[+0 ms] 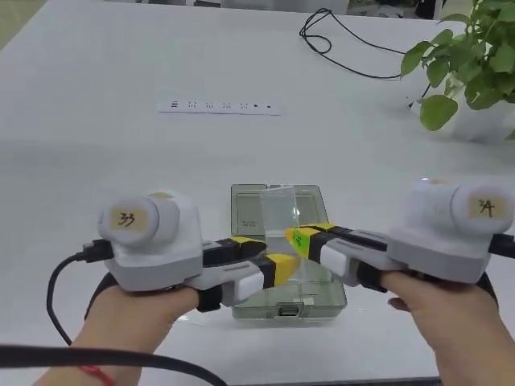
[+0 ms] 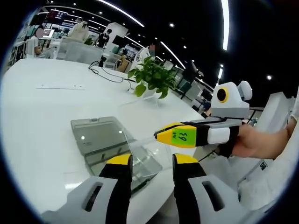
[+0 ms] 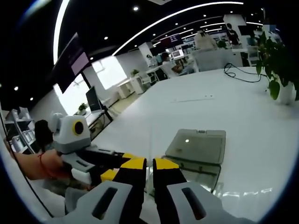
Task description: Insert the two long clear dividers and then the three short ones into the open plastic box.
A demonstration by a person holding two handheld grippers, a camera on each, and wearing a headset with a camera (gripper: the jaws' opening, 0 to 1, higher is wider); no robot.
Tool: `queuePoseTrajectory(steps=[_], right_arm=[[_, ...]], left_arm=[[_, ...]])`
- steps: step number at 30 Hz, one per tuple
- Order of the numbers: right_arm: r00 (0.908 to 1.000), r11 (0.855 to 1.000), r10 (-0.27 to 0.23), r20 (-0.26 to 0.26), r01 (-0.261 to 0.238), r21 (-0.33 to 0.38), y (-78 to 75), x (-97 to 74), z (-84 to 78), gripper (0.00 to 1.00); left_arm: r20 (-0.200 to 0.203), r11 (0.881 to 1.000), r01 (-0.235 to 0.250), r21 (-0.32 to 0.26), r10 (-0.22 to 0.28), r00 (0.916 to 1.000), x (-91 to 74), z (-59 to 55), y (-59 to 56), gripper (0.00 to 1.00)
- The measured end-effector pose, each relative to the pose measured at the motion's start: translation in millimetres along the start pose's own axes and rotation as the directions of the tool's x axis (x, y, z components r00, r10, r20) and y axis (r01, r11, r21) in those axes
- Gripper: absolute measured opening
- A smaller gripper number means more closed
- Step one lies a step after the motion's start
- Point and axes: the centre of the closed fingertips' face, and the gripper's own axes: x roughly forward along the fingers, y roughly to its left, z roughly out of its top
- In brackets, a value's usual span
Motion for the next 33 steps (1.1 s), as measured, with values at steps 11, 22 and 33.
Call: queuePoseTrajectory(steps=[11, 22, 33], right_arm=[[0.9988, 0.997, -0.049, 0.008, 0.048, 0.053, -18.4, -4.0, 11.2, 0.07], [0.9951, 0.993, -0.090, -0.042, 0.093, 0.072, -34.1, -6.2, 11.7, 0.07], [0.9668, 0.967, -0.168, -0.192, 0.199, 0.158, -50.0, -6.2, -1.3, 0.07]], left_arm=[[-0.047, 0.995, 0.035, 0.096, -0.030, 0.9984, -7.6, -12.8, 2.7, 0.47], [-0.105, 0.973, 0.066, 0.223, -0.044, 0.9935, -17.6, -23.8, 22.3, 0.67], [-0.161, 0.922, 0.113, 0.371, -0.056, 0.9854, -20.0, -37.9, 34.5, 0.95]])
